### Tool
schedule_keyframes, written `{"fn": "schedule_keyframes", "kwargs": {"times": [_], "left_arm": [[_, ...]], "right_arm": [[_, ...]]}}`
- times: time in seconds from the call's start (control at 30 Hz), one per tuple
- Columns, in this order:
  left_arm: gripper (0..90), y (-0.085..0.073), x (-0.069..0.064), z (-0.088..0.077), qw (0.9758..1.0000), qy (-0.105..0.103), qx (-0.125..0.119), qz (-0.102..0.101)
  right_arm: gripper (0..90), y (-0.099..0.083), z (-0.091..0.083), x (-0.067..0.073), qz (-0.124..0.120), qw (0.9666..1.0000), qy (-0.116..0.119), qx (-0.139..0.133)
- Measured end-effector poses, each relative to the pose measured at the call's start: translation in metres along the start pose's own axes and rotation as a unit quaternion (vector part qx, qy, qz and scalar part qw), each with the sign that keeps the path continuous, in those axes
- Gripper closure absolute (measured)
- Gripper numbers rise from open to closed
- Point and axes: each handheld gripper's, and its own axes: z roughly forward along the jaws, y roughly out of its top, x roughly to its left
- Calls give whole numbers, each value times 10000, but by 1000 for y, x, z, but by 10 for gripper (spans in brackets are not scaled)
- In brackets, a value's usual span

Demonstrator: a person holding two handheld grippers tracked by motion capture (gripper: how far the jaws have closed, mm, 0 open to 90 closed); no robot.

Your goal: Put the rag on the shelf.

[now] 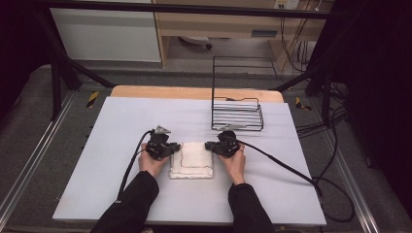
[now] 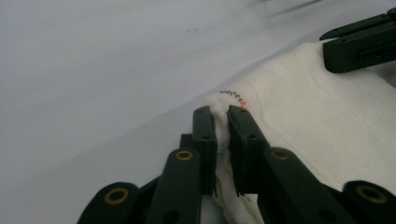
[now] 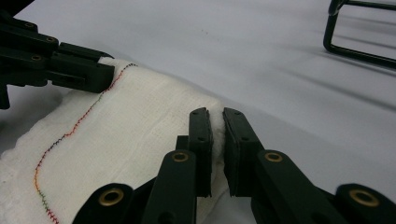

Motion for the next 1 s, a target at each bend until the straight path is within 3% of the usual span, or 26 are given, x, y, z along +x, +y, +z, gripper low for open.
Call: {"fn": "schedule_keyframes", "kwargs": {"times": [0.23,0.53,1.0], "left_arm": [[819,1,-3,-12,9992,-66,-379,-83],[820,1,-9,-35,9955,-183,-928,43],[821,5,-21,-57,9899,-302,-1378,105]], "right_arm": [[833,1,-11,7,-136,9994,-76,-293],[833,5,-38,21,-322,9961,62,-821],[836,6,-66,34,-530,9906,86,-1262]]}}
